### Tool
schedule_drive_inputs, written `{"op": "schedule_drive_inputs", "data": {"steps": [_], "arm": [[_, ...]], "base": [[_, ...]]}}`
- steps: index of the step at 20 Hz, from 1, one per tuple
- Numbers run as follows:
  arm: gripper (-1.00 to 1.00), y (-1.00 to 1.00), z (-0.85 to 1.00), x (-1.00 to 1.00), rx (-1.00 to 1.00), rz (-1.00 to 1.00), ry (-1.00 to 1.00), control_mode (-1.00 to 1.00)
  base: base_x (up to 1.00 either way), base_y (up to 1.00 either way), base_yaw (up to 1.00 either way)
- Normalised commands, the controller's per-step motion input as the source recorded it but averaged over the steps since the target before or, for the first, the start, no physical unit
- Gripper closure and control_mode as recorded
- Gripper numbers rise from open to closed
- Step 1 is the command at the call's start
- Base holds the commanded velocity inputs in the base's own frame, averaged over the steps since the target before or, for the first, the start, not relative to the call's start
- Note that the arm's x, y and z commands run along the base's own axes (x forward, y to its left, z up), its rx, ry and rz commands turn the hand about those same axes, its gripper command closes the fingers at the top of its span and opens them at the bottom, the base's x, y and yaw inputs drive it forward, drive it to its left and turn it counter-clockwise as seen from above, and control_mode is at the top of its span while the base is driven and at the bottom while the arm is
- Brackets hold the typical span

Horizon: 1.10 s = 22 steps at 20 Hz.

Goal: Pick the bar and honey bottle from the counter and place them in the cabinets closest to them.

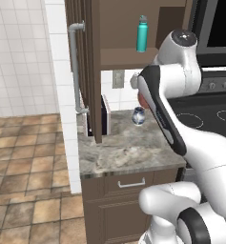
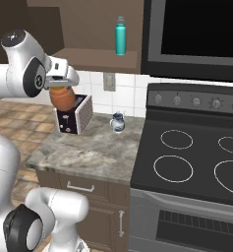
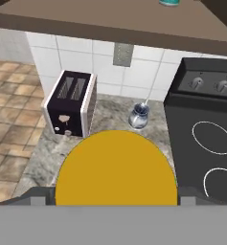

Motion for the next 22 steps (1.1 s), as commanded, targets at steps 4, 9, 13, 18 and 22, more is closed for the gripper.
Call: {"op": "schedule_drive_inputs", "data": {"steps": [4, 9, 13, 18, 22], "arm": [[1.00, 0.00, 0.56, 0.00, 0.00, 0.00, -0.09, -1.00], [1.00, 0.00, 0.47, 0.00, 0.01, 0.00, -0.07, -1.00], [1.00, 0.00, 0.31, 0.00, 0.04, 0.00, -0.06, -1.00], [1.00, -0.15, 0.12, 0.00, 0.10, 0.00, -0.01, -1.00], [1.00, -0.01, 0.01, 0.00, 0.01, 0.00, -0.02, -1.00]], "base": [[0.00, 0.00, 0.00], [0.00, 0.00, 0.00], [0.00, 0.00, 0.00], [0.00, 0.00, 0.00], [0.00, 0.00, 0.00]]}}
